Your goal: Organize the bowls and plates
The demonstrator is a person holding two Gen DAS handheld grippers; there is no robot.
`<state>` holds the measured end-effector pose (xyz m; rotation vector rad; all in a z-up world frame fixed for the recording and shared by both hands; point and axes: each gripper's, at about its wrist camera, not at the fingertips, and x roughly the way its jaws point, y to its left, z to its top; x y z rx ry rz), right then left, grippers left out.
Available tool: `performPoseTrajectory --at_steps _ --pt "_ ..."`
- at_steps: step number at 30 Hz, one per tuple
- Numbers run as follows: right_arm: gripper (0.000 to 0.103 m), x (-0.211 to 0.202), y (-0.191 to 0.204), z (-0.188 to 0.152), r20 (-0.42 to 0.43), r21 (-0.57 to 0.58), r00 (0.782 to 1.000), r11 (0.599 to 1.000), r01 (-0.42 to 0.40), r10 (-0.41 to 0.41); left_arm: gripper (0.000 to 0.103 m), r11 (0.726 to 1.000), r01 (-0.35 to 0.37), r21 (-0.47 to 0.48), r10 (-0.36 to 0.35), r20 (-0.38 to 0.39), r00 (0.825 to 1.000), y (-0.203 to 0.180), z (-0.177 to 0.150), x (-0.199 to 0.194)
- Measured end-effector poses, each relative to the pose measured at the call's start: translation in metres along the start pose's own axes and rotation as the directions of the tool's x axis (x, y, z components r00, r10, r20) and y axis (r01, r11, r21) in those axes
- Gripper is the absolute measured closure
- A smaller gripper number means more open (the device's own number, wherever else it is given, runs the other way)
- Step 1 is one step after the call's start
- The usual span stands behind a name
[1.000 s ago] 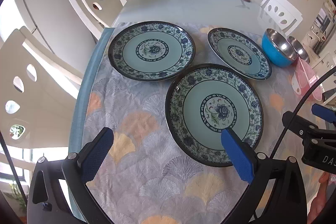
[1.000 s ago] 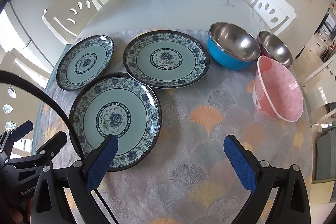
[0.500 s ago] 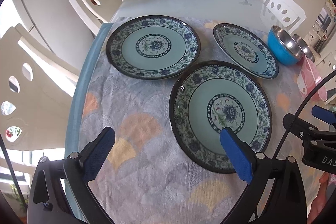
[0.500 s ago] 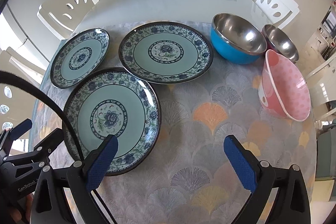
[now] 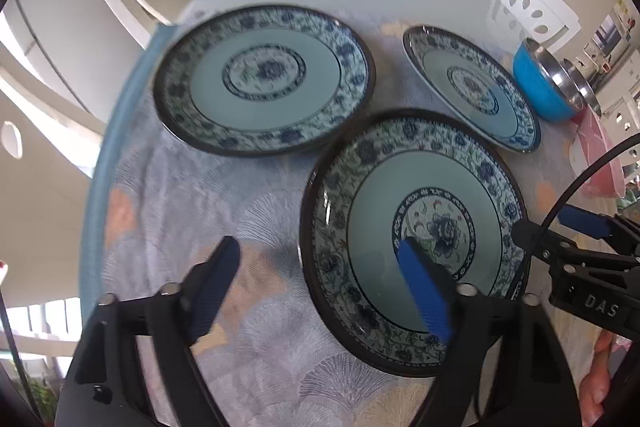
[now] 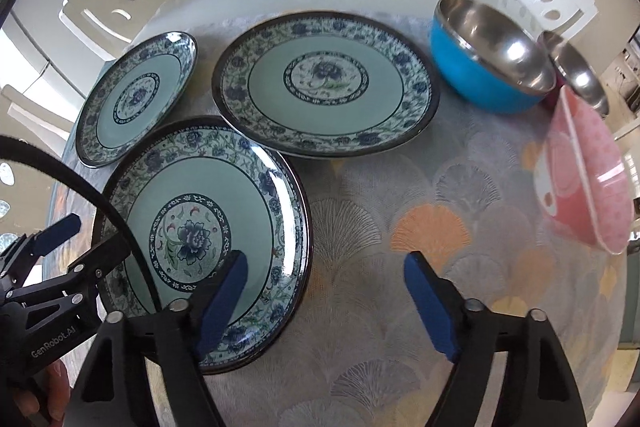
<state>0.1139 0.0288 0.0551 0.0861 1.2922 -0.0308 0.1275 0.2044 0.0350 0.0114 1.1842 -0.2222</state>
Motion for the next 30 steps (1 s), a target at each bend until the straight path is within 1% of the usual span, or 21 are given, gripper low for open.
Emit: performPoseTrajectory --at_steps 1,3,5,7,8,10,12,13,18,21,24,27,30 --pt "0.034 0.003 -0.001 0.000 -0.004 0.005 1.000 1.000 -0.009 0.009 0.039 1.000 0.009 -0.005 -0.009 -0.018 1.000 0.001 0.000 0.004" --pt "0.041 0.007 -0.003 -0.001 -0.013 0.013 0.999 0.999 -0.041 0.041 0.043 1.000 0.005 -0.007 -0.006 -0.029 1.000 0.001 -0.002 0.008" --pt "0.045 0.010 -0.004 -0.001 -0.025 0.021 0.997 0.998 -0.066 0.066 0.048 1.000 0.006 0.000 -0.006 -0.018 1.000 0.000 -0.002 0.007" --pt "0.051 0.014 -0.004 -0.001 -0.033 0.029 0.994 0.995 -0.100 0.101 0.059 1.000 0.018 0.001 -0.017 -0.012 1.000 0.001 -0.001 0.006" --pt "0.051 0.015 -0.004 -0.001 -0.033 0.029 0.993 0.994 -0.108 0.109 0.062 1.000 0.028 -0.003 -0.028 -0.011 1.000 0.001 -0.001 0.006" --pt "0.062 0.017 -0.001 0.000 -0.035 0.029 0.992 0.993 -0.118 0.119 0.075 0.999 0.051 -0.014 -0.051 -0.012 0.999 0.002 0.001 0.006" --pt "0.067 0.017 0.002 0.001 -0.027 0.037 0.991 0.991 -0.132 0.133 0.075 0.998 0.063 -0.029 -0.063 -0.013 0.998 0.004 0.002 0.007" --pt "0.068 0.017 0.003 0.002 -0.027 0.039 0.989 0.989 -0.146 0.147 0.075 0.997 0.066 -0.033 -0.066 -0.011 0.998 0.005 0.002 0.007" --pt "0.068 0.017 0.007 0.003 -0.025 0.026 0.984 0.984 -0.176 0.177 0.077 0.996 0.077 -0.040 -0.077 -0.003 0.997 0.007 0.003 0.008" --pt "0.068 0.018 0.009 0.006 -0.031 0.024 0.984 0.984 -0.175 0.176 0.077 0.996 0.079 -0.038 -0.079 0.003 0.997 0.008 0.001 0.007" --pt "0.068 0.016 0.006 0.006 -0.030 0.019 0.981 0.981 -0.192 0.192 0.077 0.996 0.077 -0.038 -0.077 0.010 0.997 0.010 -0.002 0.003" --pt "0.068 0.011 0.005 0.003 -0.036 0.018 0.975 0.976 -0.218 0.219 0.077 0.996 0.075 -0.049 -0.074 0.020 0.997 0.013 -0.004 -0.005" --pt "0.068 -0.005 0.011 -0.002 -0.025 0.000 0.971 0.971 -0.239 0.239 0.077 0.996 0.066 -0.059 -0.063 0.053 0.997 0.018 -0.010 -0.024"
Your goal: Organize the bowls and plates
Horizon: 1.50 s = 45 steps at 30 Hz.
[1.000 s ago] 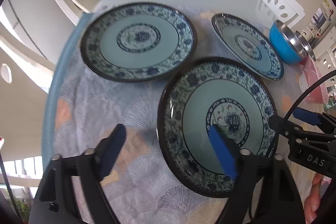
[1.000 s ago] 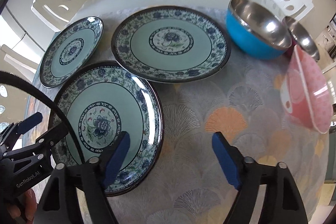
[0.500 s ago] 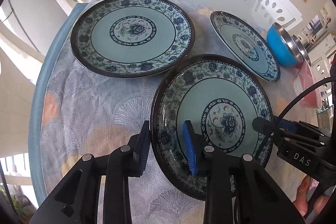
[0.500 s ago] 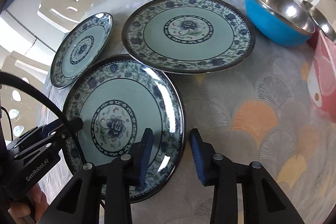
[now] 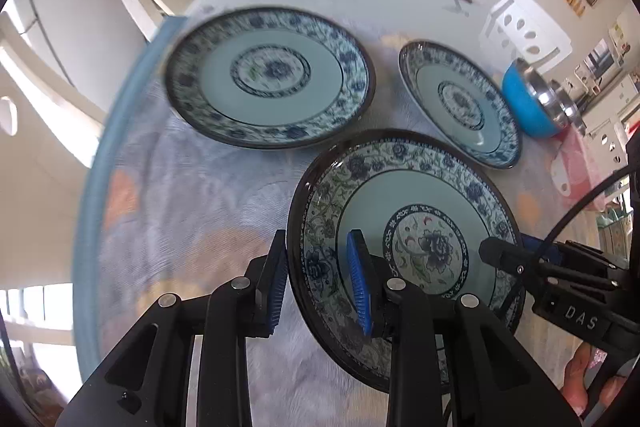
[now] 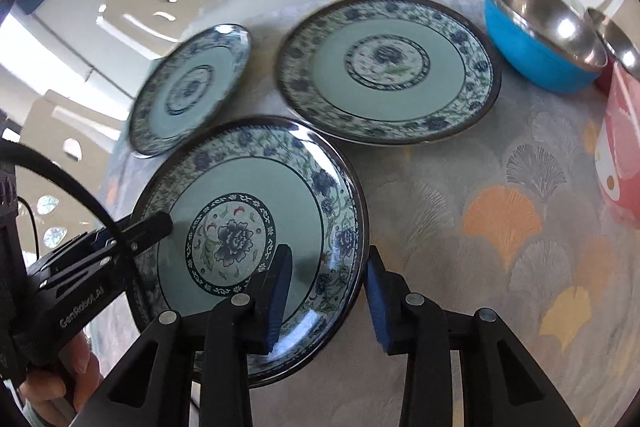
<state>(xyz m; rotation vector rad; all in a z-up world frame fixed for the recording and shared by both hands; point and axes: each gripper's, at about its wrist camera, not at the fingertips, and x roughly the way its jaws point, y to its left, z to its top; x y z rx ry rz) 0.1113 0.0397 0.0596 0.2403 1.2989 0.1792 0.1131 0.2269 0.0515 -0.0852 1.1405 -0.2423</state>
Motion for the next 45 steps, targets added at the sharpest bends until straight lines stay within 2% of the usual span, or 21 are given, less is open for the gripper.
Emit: performPoseTrajectory --at_steps 5,9,14,18,23,28,38,45 --pt "0.068 -0.032 0.029 -0.010 0.034 -0.076 0.999 0.997 0.002 0.001 0.077 0.999 -0.030 -0.034 0.032 0.061 0.998 0.006 -0.012 -0.041" --pt "0.068 -0.062 0.049 -0.023 0.062 -0.131 0.997 0.991 -0.036 0.044 0.077 0.994 -0.049 -0.097 0.060 0.114 0.992 0.015 -0.032 -0.080" --pt "0.068 -0.098 0.074 -0.054 0.102 -0.221 0.992 0.974 -0.054 0.078 0.077 0.985 -0.065 -0.162 0.091 0.154 0.984 0.019 -0.056 -0.113" --pt "0.068 -0.102 0.080 -0.076 0.055 -0.226 0.994 0.971 -0.077 0.092 0.077 0.976 -0.119 -0.182 0.149 0.158 0.976 0.014 -0.083 -0.129" --pt "0.067 -0.099 0.073 -0.109 -0.018 -0.245 0.995 0.965 -0.097 0.096 0.077 0.967 -0.147 -0.211 0.174 0.116 0.978 0.007 -0.115 -0.125" --pt "0.067 -0.079 0.055 -0.131 -0.096 -0.240 0.991 0.965 -0.109 0.088 0.077 0.960 -0.181 -0.212 0.199 0.063 0.978 -0.002 -0.139 -0.104" --pt "0.067 -0.052 0.046 -0.151 -0.133 -0.268 0.989 0.959 -0.092 0.057 0.077 0.949 -0.203 -0.240 0.215 0.025 0.976 -0.004 -0.163 -0.081" --pt "0.067 -0.043 0.043 -0.154 -0.154 -0.238 0.984 0.963 -0.125 0.089 0.077 0.946 -0.220 -0.238 0.231 0.017 0.973 0.004 -0.166 -0.071"
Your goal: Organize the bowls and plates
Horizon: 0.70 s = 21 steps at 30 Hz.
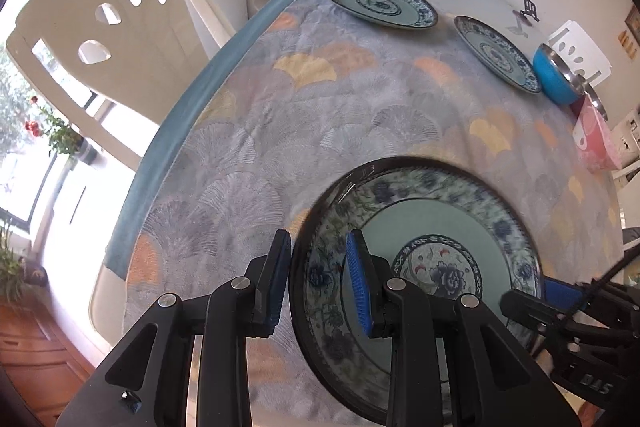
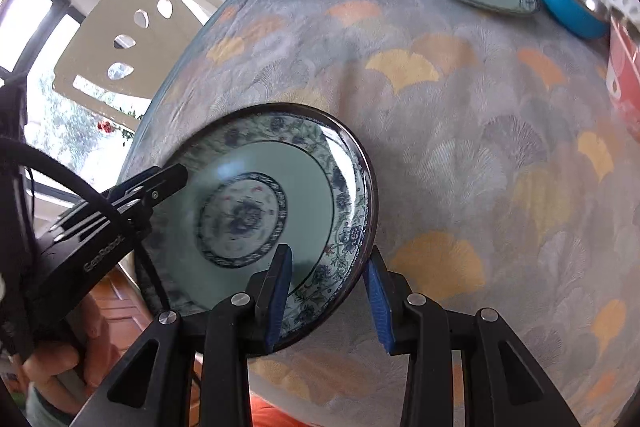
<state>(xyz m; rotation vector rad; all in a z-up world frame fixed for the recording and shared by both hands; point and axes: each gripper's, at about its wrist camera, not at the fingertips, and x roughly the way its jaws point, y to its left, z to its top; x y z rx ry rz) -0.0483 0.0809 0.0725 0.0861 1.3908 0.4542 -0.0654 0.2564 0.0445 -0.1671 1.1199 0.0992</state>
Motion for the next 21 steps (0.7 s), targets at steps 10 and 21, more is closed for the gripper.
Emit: performPoseTrajectory --at_steps 10,21 --pt "0.067 -0.032 -0.019 -0.006 0.057 0.058 0.998 0.998 0.007 -0.010 0.076 0.999 -0.032 0.020 0.031 0.048 0.998 0.011 0.006 -0.031" --pt "0.043 -0.099 -0.023 0.059 0.281 0.105 0.960 0.994 -0.029 -0.001 0.076 0.986 0.040 0.163 -0.078 0.236 0.969 0.005 0.129 -0.073"
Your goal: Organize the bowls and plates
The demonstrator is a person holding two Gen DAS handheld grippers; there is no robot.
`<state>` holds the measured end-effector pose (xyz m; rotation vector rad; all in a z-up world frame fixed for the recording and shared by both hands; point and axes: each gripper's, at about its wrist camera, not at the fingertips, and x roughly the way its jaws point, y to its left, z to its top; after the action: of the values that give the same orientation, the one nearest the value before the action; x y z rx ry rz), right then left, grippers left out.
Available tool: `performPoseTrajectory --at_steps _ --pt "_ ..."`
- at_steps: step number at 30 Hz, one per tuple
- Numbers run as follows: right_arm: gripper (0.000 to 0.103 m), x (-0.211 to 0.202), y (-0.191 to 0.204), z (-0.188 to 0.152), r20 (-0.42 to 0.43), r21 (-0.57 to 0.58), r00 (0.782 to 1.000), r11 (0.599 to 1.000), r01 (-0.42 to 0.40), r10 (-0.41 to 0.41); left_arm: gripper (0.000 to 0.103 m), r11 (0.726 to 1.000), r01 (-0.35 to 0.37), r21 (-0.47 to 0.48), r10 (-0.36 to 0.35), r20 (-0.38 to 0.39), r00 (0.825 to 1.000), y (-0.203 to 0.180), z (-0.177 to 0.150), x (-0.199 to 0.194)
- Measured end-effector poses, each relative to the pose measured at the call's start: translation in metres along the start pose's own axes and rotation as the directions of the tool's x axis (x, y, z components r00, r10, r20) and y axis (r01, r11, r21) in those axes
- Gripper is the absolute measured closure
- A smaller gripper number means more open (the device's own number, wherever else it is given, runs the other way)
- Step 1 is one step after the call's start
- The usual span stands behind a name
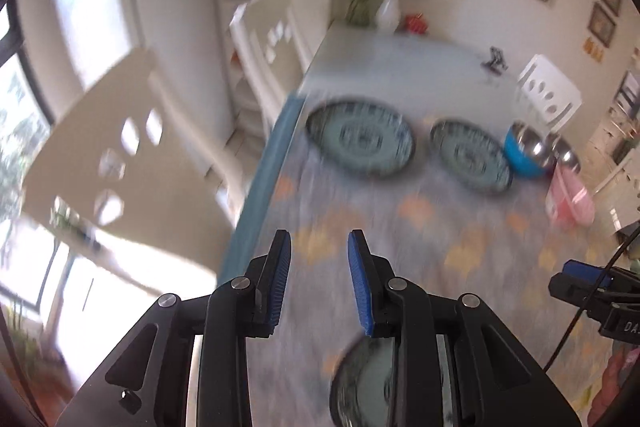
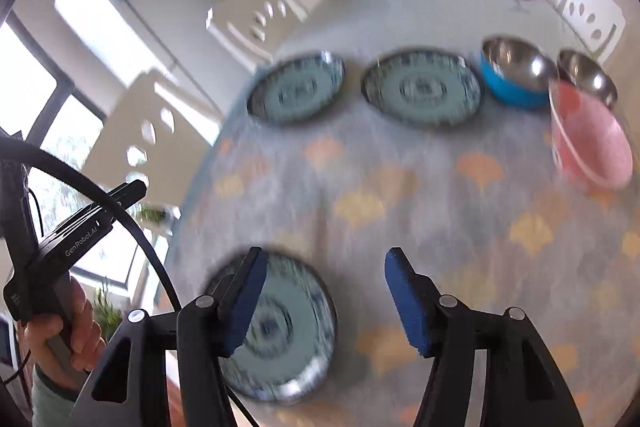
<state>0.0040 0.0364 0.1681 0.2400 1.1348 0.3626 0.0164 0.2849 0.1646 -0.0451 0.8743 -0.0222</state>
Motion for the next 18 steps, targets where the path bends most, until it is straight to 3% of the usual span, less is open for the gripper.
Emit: performPoseTrajectory --at_steps 4,7,15,18 --pt "0.043 0.019 0.012 0.046 0.032 0.049 0.999 0.999 0.002 -0.004 0.048 0.998 0.046 0.038 -0.046 -0.013 0.999 0.006 0.048 0.030" --pt "0.043 0.041 0.020 0.071 0.027 0.080 1.000 0.997 0.005 -0.007 0.038 0.993 0.090 0.072 -0.090 -0.002 0.996 0.012 0.073 0.053" --pt "0.038 0.122 0.016 0.117 -0.056 0.205 0.998 0.979 0.008 0.003 0.039 0.978 0.200 0.060 -0.191 -0.137 0.972 0.038 0.123 0.154" --pt "0.038 0.144 0.010 0.125 -0.083 0.233 0.997 0.972 0.029 -0.010 0.047 0.969 0.244 0.039 -0.232 -0.192 0.954 0.042 0.127 0.190"
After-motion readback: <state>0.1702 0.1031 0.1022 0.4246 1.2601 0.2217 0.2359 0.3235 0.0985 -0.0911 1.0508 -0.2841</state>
